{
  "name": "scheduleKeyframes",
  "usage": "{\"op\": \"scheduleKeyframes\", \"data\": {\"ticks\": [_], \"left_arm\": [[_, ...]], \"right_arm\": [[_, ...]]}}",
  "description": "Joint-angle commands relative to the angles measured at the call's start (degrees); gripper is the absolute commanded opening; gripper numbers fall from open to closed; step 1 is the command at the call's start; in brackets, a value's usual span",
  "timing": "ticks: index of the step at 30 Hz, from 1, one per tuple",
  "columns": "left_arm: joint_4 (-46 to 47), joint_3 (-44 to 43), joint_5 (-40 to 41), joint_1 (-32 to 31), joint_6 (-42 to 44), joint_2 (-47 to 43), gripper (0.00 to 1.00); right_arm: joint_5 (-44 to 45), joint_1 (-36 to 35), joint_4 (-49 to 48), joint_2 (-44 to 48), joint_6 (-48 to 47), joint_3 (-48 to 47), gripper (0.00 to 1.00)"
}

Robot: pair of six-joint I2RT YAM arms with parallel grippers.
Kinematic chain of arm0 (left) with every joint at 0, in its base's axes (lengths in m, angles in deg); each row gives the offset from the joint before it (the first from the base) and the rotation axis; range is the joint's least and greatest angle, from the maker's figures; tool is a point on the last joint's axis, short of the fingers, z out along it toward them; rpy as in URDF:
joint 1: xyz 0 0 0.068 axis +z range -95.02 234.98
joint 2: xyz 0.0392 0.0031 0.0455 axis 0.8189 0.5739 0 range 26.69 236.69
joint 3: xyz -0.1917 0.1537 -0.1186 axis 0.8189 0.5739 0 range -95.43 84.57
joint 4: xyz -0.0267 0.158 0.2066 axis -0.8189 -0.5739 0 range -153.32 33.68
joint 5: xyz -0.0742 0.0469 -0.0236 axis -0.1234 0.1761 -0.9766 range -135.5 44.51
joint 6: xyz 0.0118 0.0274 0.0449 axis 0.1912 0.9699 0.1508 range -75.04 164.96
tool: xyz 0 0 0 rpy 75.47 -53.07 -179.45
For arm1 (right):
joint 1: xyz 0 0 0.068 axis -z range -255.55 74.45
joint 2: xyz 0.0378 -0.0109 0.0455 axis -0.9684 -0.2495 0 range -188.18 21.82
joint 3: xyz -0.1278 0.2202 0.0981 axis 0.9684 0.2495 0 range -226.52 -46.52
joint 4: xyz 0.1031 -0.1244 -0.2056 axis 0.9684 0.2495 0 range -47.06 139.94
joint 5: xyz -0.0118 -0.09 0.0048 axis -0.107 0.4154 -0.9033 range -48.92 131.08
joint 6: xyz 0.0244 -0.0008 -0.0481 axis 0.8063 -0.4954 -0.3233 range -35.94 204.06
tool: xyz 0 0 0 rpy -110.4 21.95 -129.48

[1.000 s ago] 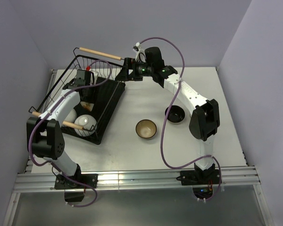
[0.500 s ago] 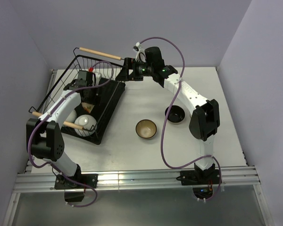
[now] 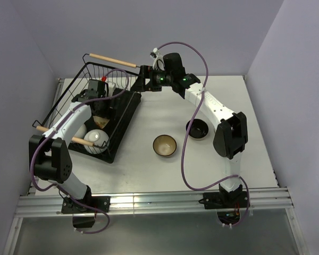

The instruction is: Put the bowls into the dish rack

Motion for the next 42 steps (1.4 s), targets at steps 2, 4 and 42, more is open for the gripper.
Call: {"op": "scheduleKeyframes", "data": {"ticks": [2,4,42], "left_arm": [[-2.18,-3.17,-4.07,-0.32,-1.84,-2.82,1.0],[-2.27,-3.7,-4.59,-0.32,-1.84,-2.91,0.99],[-2.71,-17.23,-38.95,11.81,-4.12,-8.7,1.0]], "right_arm": [[0.59,0.56,-0.46,3.87,-0.9,-2.23,1.0],[0.59,0.56,-0.37,3.96,-0.99,-2.23,1.0],[0.23,13.12,18.76,20.46,-18.64,7.94,1.0]]}}
